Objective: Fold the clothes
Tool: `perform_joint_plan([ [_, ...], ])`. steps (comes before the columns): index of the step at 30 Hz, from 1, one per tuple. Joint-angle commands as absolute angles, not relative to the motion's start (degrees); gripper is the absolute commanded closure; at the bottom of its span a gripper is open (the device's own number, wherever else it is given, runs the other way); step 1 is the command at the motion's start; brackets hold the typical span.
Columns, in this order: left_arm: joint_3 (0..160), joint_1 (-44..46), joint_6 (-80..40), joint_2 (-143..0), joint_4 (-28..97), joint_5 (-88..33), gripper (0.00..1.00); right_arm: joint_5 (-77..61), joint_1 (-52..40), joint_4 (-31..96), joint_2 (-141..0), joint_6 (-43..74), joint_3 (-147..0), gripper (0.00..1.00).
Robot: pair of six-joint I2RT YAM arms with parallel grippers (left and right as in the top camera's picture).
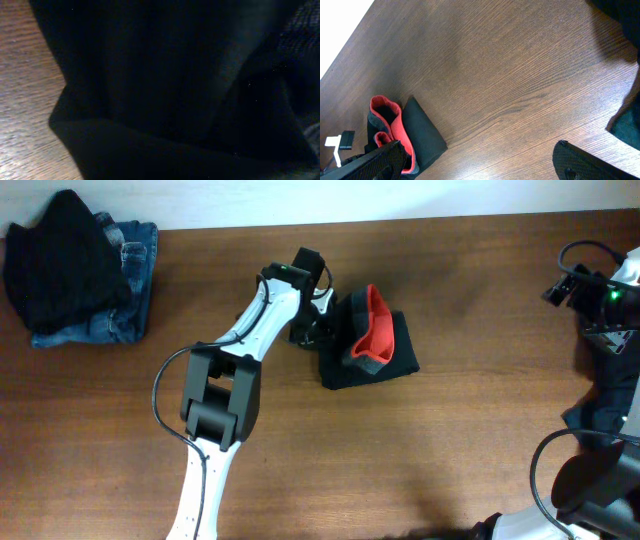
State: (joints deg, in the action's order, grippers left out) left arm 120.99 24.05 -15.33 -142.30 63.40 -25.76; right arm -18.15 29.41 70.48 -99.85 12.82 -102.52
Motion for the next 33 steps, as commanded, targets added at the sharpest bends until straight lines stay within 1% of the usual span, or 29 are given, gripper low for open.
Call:
perform_joint_plan([
  [1,120.6,23.7,-7.7,-138.1,64.2,-25.5,0.67,-19.1,27.7,70.3,-100.6,11.3,-102.2,0.01],
  [2,120.6,23.7,-6.6,-137.0,64.4,-25.3,0.64,-19.1,27.2,70.1,-100.7,11.1,-102.2,0.01],
  [5,120.6,23.7,-6.5,-134.3,65.4,-21.8,0.57,-19.1,25.6,69.9,-100.8,10.9,-102.2,0.01],
  [6,120.6,23.7,-6.5,-133.2,65.8,-20.1,0.52,-19.1,25.0,69.8,-100.8,10.7,-102.2,0.01],
  [7,120.6,23.7,-6.5,-132.3,66.2,-18.5,0.46,-19.1,24.3,69.6,-100.8,10.7,-102.2,0.01],
  [8,120.6,23.7,-6.6,-131.5,66.5,-17.1,0.37,-19.1,23.6,69.6,-100.8,10.7,-102.2,0.01],
  [9,120.6,23.7,-6.6,-130.6,66.8,-15.7,0.25,-19.3,22.9,69.6,-100.8,10.7,-102.2,0.01],
  [10,120.6,23.7,-6.6,-130.0,67.0,-14.6,0.17,-19.7,22.2,69.7,-100.8,10.7,-102.2,0.01],
  [11,120.6,23.7,-7.2,-129.4,67.2,-13.3,0.15,-20.5,21.3,69.7,-100.8,10.7,-102.2,0.01],
  [12,120.6,23.7,-8.5,-129.0,67.4,-11.6,0.14,-21.7,20.3,69.7,-100.8,10.7,-102.2,0.01],
  [16,120.6,22.8,-17.1,-128.6,69.6,-2.0,0.14,-25.8,15.3,69.7,-100.8,10.7,-102.2,0.15],
  [19,120.6,21.8,-18.0,-128.7,71.2,-1.3,0.13,-26.4,10.2,69.6,-101.2,10.7,-102.2,0.23],
  [20,120.6,21.5,-18.0,-128.7,71.6,-1.3,0.13,-26.4,8.6,69.6,-101.4,10.7,-102.2,0.23],
  [21,120.6,21.2,-18.0,-128.7,72.0,-1.5,0.08,-26.4,6.9,69.6,-101.8,10.8,-102.2,0.23],
  [22,120.6,21.1,-18.0,-128.7,72.2,-2.3,0.07,-26.4,4.8,69.4,-102.5,11.0,-102.1,0.23],
  [27,119.5,21.1,-18.0,-128.7,71.8,-7.6,0.06,-26.1,-3.7,67.9,-107.0,11.3,-102.1,0.22],
  [33,117.6,21.1,-17.4,-130.0,69.3,-14.5,0.07,-23.6,-8.8,67.2,-114.5,13.3,-102.1,0.22],
])
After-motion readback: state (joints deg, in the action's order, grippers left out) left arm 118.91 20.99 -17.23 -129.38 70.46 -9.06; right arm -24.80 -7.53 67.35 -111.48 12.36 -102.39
